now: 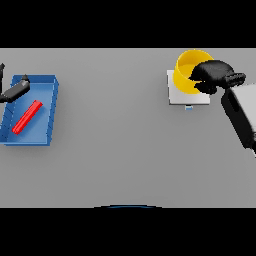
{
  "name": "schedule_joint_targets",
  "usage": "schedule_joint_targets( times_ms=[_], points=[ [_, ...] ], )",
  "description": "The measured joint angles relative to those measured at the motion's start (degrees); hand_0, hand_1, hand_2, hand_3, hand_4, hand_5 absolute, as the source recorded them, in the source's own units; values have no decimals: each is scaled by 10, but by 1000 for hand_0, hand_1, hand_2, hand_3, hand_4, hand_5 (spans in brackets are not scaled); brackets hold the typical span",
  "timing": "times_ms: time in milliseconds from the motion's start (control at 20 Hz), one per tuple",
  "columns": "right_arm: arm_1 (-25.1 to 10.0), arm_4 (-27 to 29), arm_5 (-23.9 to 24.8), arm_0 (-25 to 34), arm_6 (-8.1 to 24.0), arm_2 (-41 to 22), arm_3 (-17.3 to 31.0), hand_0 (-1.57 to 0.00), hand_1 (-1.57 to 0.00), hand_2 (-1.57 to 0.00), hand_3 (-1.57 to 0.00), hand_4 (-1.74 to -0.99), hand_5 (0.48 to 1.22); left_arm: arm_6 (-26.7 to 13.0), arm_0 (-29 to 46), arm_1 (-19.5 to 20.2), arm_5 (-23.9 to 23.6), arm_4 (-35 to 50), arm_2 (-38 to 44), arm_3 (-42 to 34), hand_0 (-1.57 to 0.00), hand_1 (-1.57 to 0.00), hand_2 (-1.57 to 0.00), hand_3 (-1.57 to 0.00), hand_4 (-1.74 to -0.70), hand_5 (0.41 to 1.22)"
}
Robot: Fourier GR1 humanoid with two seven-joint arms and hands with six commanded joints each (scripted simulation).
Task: Pick up the red beaker and tilt it to pour out 1 green nut into yellow bowl. Pick up the yellow bowl and place it on the metallic measuring scale.
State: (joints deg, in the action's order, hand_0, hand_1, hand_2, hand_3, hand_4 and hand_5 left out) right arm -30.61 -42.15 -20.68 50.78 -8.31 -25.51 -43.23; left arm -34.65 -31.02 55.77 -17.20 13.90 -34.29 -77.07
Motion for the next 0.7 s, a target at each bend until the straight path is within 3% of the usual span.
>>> schedule_joint_targets(
  times_ms=[250, 400, 500, 550, 600, 700],
  points=[
    [32, -5, 37, 16, -2, -10, 76, -1571, -1491, -1566, -1497, -1727, 1221, -3, -5, -5, -9, -2, -7, -3, 1, 1, 1, 1, -800, 725],
    [30, 5, 43, 20, -11, -9, 90, -1548, -1420, -1568, -1481, -1721, 1221, -3, -8, -5, -6, 0, -8, 3, 1, 1, 1, 1, -806, 734],
    [34, 8, 42, 26, -16, -12, 104, -1536, -1411, -1569, -1165, -1728, 1221, -3, -16, -6, -5, 0, -12, 8, 1, 1, 1, 1, -811, 740],
    [33, 11, 38, 29, -17, -11, 109, -1543, -1443, -1496, -1022, -1659, 1221, -3, -18, -10, -5, 0, -14, 10, 1, 1, 1, 1, -813, 745],
    [37, 12, 35, 33, -7, -9, 115, -1525, -1350, -1348, -907, -1596, 1134, -3, -19, -11, -5, 1, -13, 13, 1, 1, 1, 1, -812, 745],
    [40, 17, 28, 43, -4, -3, 132, -975, -866, -954, -762, -1504, 983, -3, -24, -18, -2, 3, -17, 24, 1, 1, 1, 1, -815, 744]
  ],
)
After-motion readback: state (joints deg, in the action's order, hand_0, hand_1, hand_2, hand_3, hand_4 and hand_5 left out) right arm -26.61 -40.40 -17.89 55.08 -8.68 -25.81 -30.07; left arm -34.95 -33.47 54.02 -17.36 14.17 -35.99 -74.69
